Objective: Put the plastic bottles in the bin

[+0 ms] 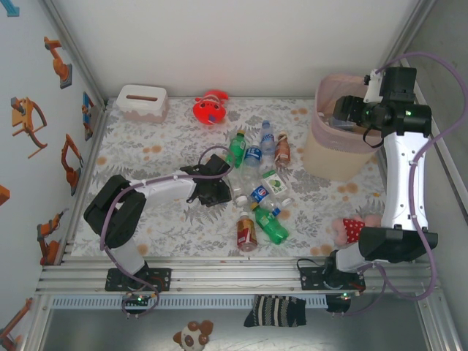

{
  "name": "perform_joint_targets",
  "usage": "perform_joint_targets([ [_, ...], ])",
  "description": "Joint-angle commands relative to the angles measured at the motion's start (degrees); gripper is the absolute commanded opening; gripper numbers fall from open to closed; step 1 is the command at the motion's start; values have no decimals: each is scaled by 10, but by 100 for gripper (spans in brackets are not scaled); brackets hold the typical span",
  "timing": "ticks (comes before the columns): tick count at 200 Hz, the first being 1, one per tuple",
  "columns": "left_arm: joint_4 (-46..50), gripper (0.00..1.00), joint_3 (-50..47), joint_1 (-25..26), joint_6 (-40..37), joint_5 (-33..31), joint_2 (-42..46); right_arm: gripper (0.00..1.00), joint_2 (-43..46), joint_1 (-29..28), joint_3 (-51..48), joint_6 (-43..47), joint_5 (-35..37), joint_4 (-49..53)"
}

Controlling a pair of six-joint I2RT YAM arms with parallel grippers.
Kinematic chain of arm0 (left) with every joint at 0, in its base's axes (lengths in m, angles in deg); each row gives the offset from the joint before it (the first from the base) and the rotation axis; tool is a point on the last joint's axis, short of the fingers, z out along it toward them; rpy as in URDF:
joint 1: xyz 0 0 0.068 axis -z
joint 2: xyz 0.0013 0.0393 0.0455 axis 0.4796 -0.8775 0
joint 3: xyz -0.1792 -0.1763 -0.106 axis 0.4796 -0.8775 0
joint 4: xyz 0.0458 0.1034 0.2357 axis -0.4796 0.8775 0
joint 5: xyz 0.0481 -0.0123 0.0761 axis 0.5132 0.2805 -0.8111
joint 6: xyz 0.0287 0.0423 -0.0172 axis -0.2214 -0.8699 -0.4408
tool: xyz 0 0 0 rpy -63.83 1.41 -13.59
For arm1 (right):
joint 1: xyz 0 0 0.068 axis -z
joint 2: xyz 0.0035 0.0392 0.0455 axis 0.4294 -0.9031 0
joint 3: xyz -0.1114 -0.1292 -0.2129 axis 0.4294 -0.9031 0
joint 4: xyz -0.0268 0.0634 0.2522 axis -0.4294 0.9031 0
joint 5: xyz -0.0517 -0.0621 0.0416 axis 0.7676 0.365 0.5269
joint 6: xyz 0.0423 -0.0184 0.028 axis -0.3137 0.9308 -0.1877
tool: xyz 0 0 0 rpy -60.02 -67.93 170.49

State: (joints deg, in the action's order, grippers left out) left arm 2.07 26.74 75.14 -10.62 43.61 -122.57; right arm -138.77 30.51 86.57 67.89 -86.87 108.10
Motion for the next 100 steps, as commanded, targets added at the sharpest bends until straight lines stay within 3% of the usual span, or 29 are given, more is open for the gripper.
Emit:
perform_joint_targets([
  [1, 13, 30, -6, 0, -2, -14, 9, 80, 20, 0, -3, -6, -10, -13],
  [64, 30, 28, -6, 0, -70, -78, 106, 79, 32, 0, 0, -13, -36, -21],
  [100, -16, 28, -19, 1, -155, -83, 188, 78, 52, 0, -15, -20, -109, -58],
])
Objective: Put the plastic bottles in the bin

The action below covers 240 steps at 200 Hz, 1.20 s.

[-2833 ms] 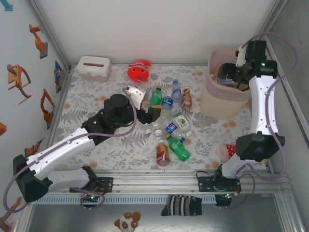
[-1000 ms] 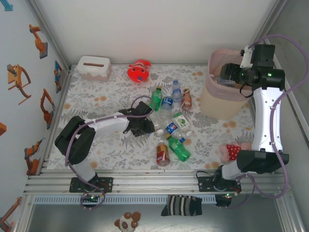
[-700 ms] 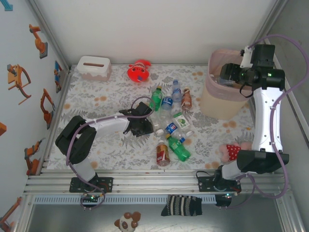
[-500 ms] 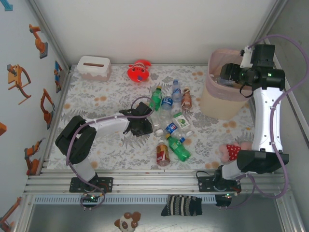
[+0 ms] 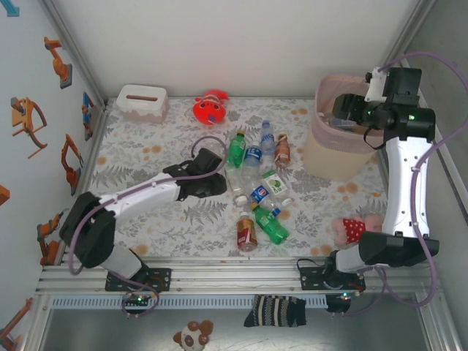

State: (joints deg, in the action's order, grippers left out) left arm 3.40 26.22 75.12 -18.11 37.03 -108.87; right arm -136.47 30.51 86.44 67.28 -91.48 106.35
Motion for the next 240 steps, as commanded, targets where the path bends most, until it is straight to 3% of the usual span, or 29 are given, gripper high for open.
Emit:
perform_joint_targets([
  [1, -32, 28, -14, 1, -83, -17, 53, 78, 29, 0, -14, -14, -66, -43],
  [57, -149, 29, -28, 1, -234, 44, 150, 76, 101, -7, -111, -51, -252, -232],
  [99, -231, 27, -20, 1, -297, 167, 180, 76, 143, -49, -182, -98, -371, -397],
  [169, -385, 21, 18, 7, -283, 447, 163, 81, 154, -165, -201, -131, -458, -527],
  [240, -423, 20, 70, 40, -283, 549, 150, 91, 149, -225, -220, -229, -510, -672],
])
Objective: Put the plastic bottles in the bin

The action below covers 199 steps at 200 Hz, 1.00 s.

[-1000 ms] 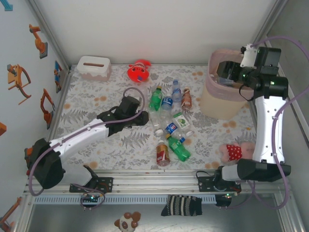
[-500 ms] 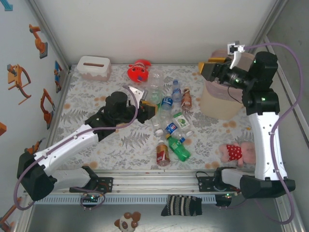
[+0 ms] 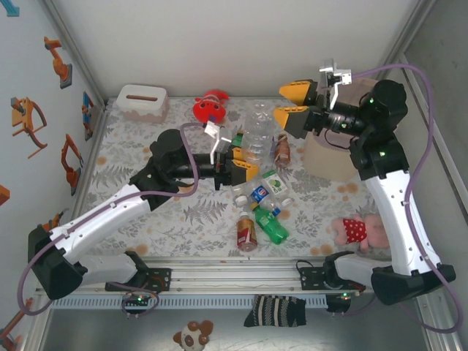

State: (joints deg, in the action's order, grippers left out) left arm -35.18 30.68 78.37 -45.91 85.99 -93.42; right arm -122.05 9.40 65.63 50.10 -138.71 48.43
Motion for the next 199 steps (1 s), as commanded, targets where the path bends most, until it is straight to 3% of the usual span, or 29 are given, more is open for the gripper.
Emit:
perform_joint_targets([
  [1, -37, 20, 26, 8, -5, 59, -4, 91, 4, -14, -12, -59, -38, -94],
  [73, -36, 20, 33, 11, -12, 57, -2, 90, 9, -70, -29, -82, -82, -125],
  [132, -38, 20, 40, 11, -13, 55, -6, 86, 19, -99, -41, -15, -74, -65],
  [199, -45, 21, 42, 11, -15, 50, -11, 66, 17, -104, -39, -4, -78, -66],
])
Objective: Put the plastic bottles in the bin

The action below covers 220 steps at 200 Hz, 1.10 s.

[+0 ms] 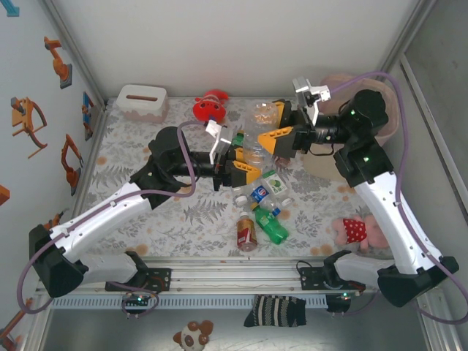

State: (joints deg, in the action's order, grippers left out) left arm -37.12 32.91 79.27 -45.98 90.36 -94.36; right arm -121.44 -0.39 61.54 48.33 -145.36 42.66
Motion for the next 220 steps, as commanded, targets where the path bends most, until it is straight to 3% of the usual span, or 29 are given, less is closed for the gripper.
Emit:
perform_joint_targets([
  [1, -25, 21, 20, 2, -14, 6, -2, 66, 11, -6, 2, 13, -11, -8],
  [75, -21, 40, 5, 2, -19, -31, 11, 52, 14, -5, 23, 40, 12, 21],
  [112, -8, 57, -15, 1, -30, -74, 31, 52, 12, -5, 61, 99, 57, 108],
  [136, -3, 61, -27, 0, -33, -91, 43, 52, 11, 3, 94, 152, 109, 183],
  [162, 1, 62, -34, -1, -34, -95, 47, 52, 5, 39, 129, 169, 168, 238],
  [220, 9, 63, -37, -2, -38, -102, 50, 52, -17, 182, 190, 193, 299, 335],
])
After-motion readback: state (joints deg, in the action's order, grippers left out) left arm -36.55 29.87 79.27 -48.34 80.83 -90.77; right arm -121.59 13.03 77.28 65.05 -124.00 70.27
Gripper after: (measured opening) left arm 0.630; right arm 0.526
